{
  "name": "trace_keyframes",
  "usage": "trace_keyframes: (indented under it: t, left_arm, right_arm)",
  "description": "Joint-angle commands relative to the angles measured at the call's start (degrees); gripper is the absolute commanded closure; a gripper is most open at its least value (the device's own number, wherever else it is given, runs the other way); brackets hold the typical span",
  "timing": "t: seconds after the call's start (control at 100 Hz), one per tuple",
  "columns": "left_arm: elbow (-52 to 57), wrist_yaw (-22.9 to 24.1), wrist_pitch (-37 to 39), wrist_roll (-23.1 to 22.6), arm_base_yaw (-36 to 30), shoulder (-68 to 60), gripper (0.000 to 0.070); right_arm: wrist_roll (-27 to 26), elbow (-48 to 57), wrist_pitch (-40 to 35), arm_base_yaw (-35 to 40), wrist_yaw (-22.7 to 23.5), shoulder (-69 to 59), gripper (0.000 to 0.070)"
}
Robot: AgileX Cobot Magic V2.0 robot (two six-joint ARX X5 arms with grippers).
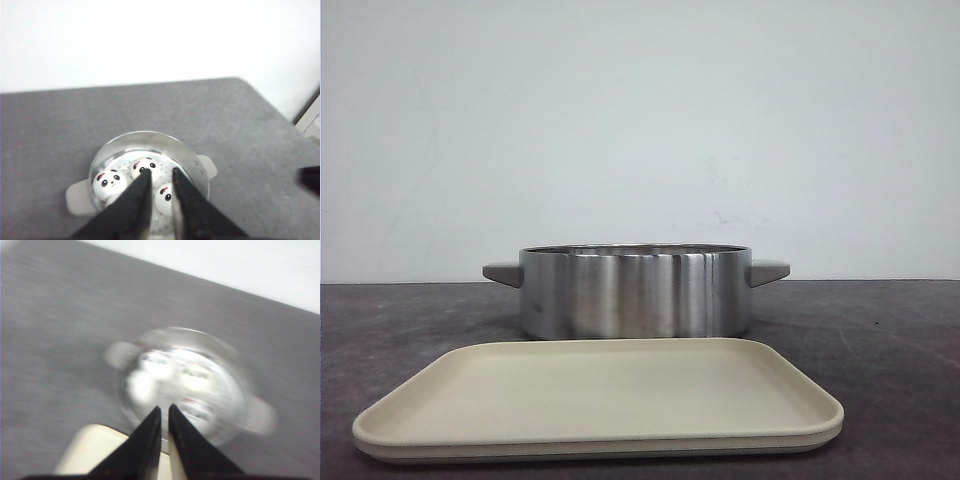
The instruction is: Steam buns
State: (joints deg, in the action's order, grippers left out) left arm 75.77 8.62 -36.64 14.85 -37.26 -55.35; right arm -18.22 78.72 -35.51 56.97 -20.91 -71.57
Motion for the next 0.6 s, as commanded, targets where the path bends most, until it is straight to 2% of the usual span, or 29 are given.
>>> trace_keyframes:
  t: [0.0,0.08,0.17,0.59]
  left_arm:
    - [-0.79,0.02,-1.64,-0.76,-0.37,3.02,0.0700]
    - [-2.14,0.15,-3.30,-0.94,-0.37,7.08,0.0700]
    - [-2.95,0.90,-5.07,-0.90,-0.37,10.34,0.0700]
    - [-2.91,0.81,-7.50,-0.83,-0.37,14.73,0.0700]
  right_arm:
    - [1.42,-5.62,11.28,1.55,3.63,-0.15,0.0684]
    - [4.09,-11.30,20.83,2.71,8.96,0.11,0.0684]
    - [6.14,-14.84,26.80,3.76,12.87,-0.22,0.0684]
    - [6.29,-15.02,26.49,4.24,13.35,-1.05,0.0684]
